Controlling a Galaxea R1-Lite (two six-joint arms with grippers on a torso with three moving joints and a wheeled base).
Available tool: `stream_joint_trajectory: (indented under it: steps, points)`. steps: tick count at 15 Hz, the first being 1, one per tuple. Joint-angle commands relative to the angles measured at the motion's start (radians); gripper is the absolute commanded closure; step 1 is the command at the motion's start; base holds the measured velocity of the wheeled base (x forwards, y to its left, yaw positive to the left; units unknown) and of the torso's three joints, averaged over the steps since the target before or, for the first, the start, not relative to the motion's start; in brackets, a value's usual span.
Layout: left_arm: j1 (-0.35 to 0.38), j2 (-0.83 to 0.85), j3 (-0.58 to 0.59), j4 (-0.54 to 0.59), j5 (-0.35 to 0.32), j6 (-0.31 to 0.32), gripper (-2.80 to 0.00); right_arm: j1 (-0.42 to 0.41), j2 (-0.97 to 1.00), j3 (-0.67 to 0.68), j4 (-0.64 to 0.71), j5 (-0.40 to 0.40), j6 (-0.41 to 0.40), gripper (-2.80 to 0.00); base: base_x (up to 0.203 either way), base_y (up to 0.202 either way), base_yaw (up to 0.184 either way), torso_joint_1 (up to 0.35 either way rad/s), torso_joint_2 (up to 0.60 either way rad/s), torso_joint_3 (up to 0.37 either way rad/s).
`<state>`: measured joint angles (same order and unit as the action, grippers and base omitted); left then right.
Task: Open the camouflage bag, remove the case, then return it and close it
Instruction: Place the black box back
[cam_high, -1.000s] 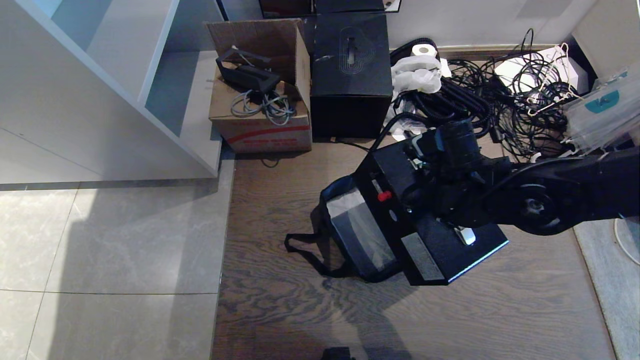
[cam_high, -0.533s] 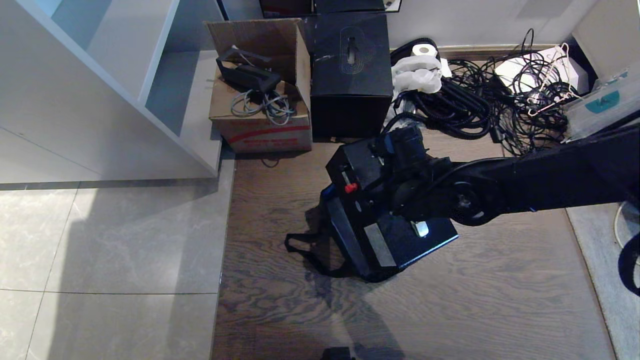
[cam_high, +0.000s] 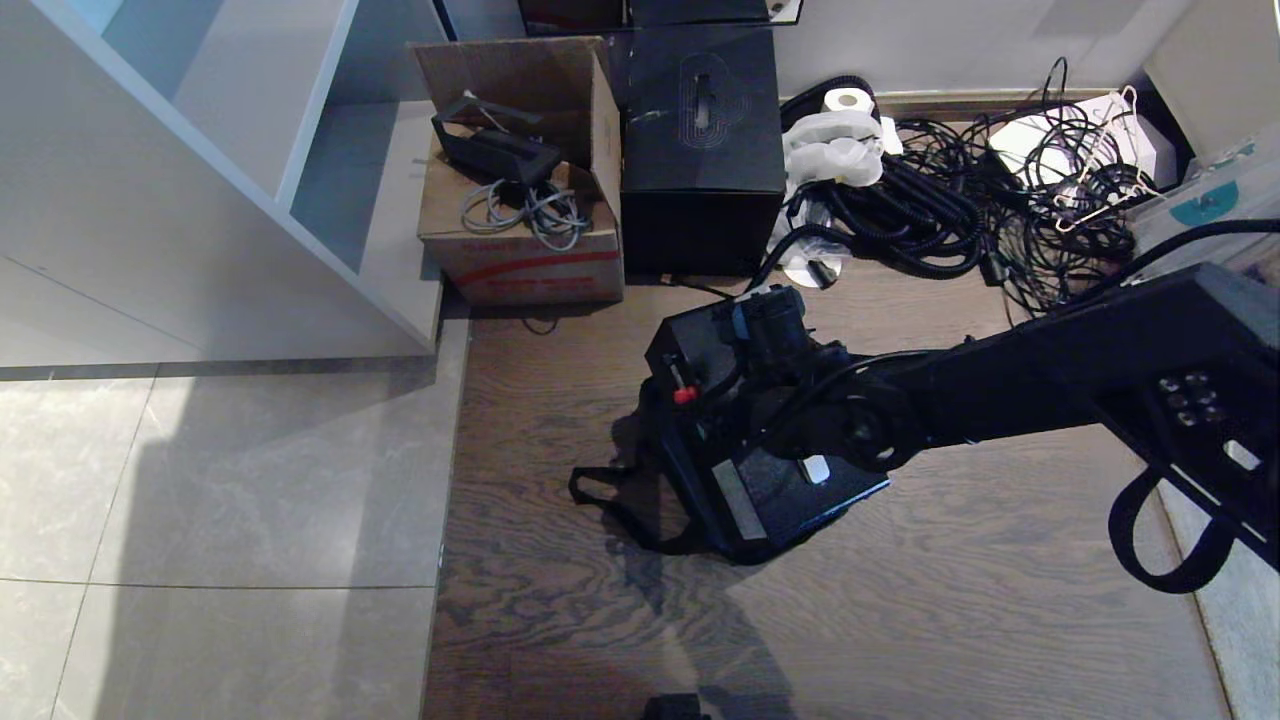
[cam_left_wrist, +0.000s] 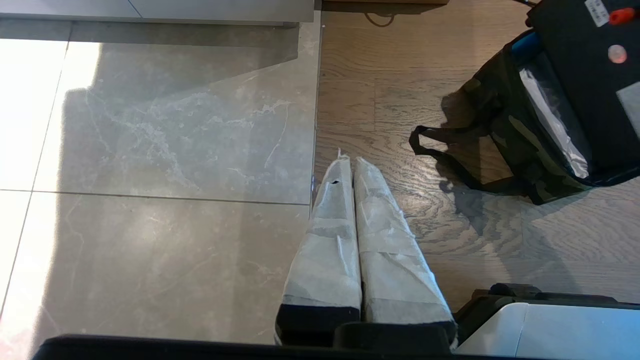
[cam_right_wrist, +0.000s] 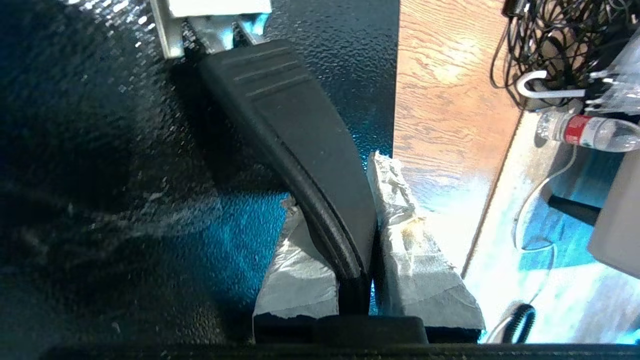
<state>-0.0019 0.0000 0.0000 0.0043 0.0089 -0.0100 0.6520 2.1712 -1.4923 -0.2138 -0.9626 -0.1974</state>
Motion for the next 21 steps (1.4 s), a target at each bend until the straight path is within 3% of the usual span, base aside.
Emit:
stream_joint_trajectory:
  steps: [1,21]
  points:
    - [0.000,0.000,0.000,0.000,0.000,-0.001,0.00,-0.003,0.018,0.000,-0.019,-0.004,-0.008,0.00,0.000,0.000,0.000,0.000,0.00,0.000]
    - [0.000,0.000,0.000,0.000,0.000,-0.001,0.00,-0.031,0.070,0.020,-0.094,-0.036,-0.008,0.00,0.000,0.000,0.000,0.000,0.00,0.000]
